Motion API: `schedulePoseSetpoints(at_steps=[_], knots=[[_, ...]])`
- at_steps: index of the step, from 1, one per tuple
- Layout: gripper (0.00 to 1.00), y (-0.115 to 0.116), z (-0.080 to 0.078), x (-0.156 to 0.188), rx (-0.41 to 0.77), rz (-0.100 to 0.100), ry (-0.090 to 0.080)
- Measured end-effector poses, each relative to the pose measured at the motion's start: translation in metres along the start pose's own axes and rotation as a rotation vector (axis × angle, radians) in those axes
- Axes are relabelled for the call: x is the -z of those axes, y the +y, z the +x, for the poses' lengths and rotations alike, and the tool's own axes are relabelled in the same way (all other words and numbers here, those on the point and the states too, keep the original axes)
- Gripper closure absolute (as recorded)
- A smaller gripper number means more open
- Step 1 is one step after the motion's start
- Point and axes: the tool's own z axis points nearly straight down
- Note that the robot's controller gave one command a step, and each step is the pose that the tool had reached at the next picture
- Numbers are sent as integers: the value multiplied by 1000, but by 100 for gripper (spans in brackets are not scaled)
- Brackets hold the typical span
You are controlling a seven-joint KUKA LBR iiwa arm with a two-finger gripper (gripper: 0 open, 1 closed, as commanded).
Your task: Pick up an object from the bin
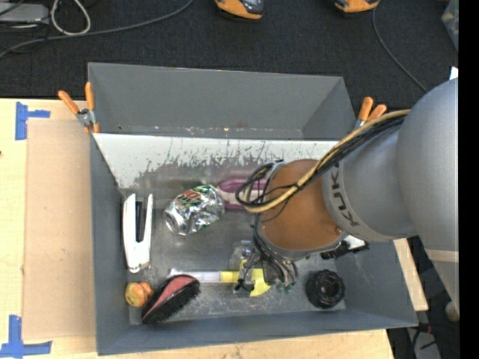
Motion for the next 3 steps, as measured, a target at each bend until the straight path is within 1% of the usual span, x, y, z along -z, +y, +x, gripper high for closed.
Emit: schedulePoseSetpoints(at_steps=[1, 2, 3], knots=[[100, 0, 0, 0, -1, 0, 0], [100, 20, 7, 63, 0, 1, 6], [100, 3, 11, 111, 8, 4, 8]])
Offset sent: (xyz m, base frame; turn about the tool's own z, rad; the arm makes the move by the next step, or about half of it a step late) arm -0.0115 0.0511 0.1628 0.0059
